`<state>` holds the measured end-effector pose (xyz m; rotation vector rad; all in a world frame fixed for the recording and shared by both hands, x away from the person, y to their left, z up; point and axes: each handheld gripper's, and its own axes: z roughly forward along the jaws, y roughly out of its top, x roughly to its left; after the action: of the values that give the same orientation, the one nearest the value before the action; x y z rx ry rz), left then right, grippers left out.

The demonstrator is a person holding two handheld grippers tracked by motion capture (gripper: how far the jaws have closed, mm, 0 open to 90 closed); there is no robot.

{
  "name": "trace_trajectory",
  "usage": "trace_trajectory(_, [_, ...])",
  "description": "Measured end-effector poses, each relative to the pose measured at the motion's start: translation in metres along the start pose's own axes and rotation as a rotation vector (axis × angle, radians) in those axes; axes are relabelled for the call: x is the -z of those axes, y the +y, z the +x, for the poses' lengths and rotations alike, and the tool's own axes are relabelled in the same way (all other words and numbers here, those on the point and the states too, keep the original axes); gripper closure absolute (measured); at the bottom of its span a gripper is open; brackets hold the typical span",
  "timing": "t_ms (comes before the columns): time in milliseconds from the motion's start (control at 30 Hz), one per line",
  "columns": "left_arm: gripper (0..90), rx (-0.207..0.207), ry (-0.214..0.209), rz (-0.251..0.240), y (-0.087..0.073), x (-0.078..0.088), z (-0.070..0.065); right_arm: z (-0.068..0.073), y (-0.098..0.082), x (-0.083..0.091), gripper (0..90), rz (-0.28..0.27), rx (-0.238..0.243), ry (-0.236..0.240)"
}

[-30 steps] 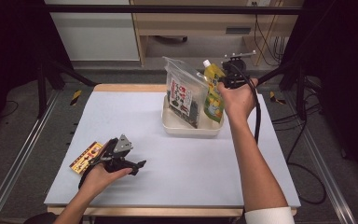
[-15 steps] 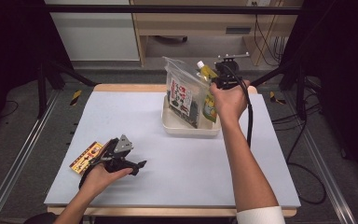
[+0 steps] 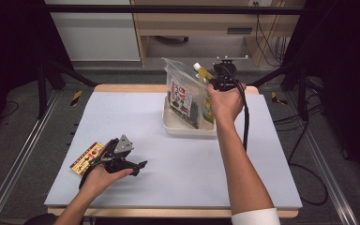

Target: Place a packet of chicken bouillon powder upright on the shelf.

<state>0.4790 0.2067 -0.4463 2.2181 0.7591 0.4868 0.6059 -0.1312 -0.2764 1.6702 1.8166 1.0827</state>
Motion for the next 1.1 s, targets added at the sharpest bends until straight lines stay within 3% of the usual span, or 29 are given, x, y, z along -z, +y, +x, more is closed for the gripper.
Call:
trace_trajectory(300, [8.1,-0.007,-0.002,0.006,0.000,0.000,0.000,-0.016,-0.015,-0.009,90.0,-0.027,-0.047,-0.008])
trace_trajectory(533, [8.1,-0.009,0.002,0.010,-0.001,-0.001,0.000,-0.026,-0.032,-0.018,90.0,-0.043,-0.057,0.008])
trace_trajectory(700, [8.2,-0.022,0.018,0.015,-0.001,0.000,0.000,-0.025,-0.034,-0.016,88.5,-0.044,0.009,0.010])
trace_trajectory(767, [8.2,-0.025,0.023,0.013,-0.001,0.000,0.001,-0.025,-0.037,-0.016,83.3,-0.053,0.023,0.035])
trace_trajectory(833, [8.2,-0.025,0.026,0.014,-0.001,0.001,0.001,-0.025,-0.040,-0.015,74.1,-0.056,0.056,0.041])
trace_trajectory(1000, [8.2,-0.024,0.030,0.015,-0.001,0.001,0.002,-0.023,-0.045,-0.004,61.3,-0.110,0.151,0.058])
trace_trajectory(1100, [8.3,-0.026,0.033,0.022,0.000,0.001,0.002,-0.023,-0.048,0.007,55.5,-0.135,0.163,0.077])
